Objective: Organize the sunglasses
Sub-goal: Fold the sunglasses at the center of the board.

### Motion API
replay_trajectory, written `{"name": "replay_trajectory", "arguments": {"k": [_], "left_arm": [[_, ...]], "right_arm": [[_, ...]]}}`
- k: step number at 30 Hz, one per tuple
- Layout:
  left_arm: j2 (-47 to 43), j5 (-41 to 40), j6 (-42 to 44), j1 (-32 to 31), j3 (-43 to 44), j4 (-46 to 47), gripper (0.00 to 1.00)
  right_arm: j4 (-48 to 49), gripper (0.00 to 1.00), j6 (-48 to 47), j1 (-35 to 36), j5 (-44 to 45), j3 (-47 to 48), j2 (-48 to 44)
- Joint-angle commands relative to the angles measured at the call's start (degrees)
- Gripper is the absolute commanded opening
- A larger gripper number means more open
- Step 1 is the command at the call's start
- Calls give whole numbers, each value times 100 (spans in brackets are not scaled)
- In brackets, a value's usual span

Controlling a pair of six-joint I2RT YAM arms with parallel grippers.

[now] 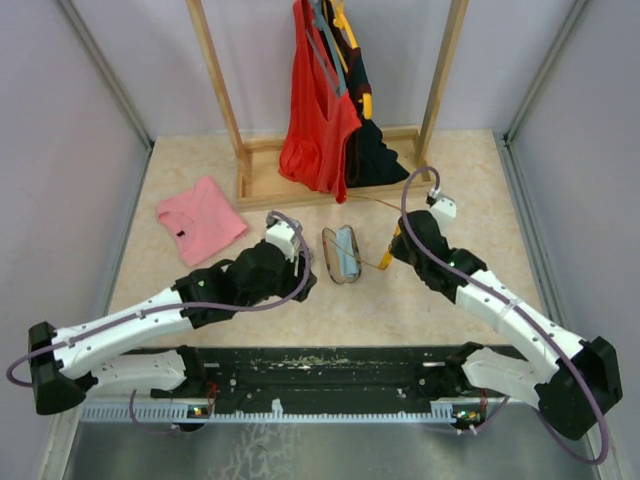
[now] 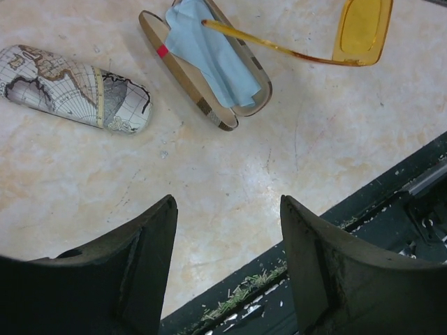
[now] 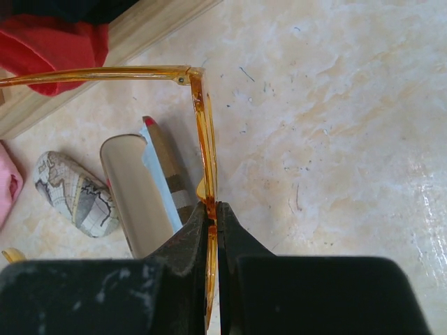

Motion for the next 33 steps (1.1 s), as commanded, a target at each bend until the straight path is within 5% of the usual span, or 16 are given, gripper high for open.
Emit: {"name": "replay_trajectory", "arguments": {"k": [1, 19, 33], "left_arm": [[340, -485, -272, -128, -187, 510, 66], [1963, -935, 161, -123, 852, 1122, 67], [2451, -1182, 533, 8, 1321, 1174, 67]], "right_arm": [[409, 0, -54, -130, -172, 386, -320], [207, 0, -462, -79, -995, 554, -541], [-4, 0, -620, 936, -868, 888, -250]]}}
